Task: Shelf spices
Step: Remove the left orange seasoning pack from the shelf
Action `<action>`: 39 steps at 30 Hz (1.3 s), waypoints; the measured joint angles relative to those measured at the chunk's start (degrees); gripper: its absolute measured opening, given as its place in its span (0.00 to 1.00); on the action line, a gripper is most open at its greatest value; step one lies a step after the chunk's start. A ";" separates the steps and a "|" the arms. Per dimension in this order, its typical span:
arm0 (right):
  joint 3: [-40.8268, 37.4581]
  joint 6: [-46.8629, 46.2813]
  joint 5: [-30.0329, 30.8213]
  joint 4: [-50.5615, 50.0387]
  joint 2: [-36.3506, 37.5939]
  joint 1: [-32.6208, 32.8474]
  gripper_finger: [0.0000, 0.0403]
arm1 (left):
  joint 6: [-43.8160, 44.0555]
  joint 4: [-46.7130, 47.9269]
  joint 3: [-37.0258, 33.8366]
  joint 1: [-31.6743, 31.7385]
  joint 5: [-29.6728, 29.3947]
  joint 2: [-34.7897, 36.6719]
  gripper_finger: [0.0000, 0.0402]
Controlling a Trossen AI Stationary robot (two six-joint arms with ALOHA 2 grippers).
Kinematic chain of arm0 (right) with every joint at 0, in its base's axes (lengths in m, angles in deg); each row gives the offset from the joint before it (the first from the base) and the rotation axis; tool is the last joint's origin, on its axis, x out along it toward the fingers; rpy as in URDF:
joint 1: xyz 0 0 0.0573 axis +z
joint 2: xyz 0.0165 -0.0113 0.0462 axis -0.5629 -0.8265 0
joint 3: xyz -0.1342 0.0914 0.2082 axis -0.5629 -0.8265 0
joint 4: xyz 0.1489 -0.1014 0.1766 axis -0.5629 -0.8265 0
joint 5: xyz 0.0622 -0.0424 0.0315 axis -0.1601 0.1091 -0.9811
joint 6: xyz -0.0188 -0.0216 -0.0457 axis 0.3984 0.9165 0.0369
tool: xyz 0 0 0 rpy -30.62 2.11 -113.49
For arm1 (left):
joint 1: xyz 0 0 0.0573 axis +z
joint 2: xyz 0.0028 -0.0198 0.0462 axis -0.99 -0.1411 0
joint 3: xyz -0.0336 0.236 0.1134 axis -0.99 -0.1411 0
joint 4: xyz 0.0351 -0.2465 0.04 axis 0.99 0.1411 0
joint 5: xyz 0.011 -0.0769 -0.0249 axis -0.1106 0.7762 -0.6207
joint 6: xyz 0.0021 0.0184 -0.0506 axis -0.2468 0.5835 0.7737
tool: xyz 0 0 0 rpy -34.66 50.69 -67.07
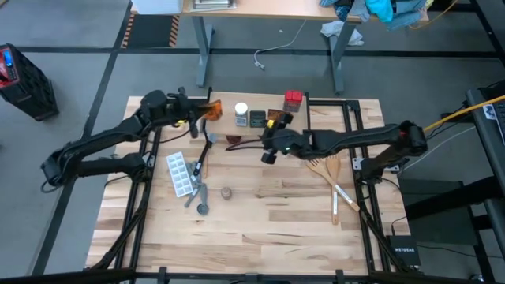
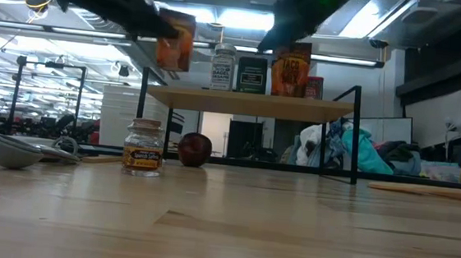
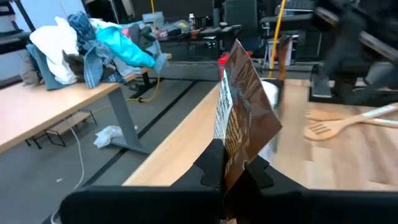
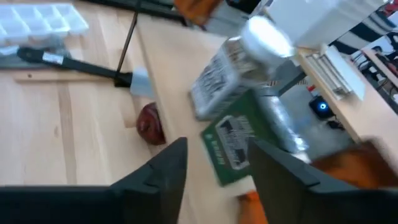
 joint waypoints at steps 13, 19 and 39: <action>0.04 0.15 5.08 -9.06 14.19 0.00 0.22 | 5.25 15.50 0.00 -11.84 0.13 12.79 0.00; 0.02 0.70 9.13 -11.66 17.13 0.00 0.09 | 8.03 16.18 0.00 -19.36 -0.57 12.85 0.00; 0.02 0.28 16.02 -20.26 18.19 0.00 0.10 | 11.22 8.57 -4.76 -40.17 -24.36 -0.41 0.00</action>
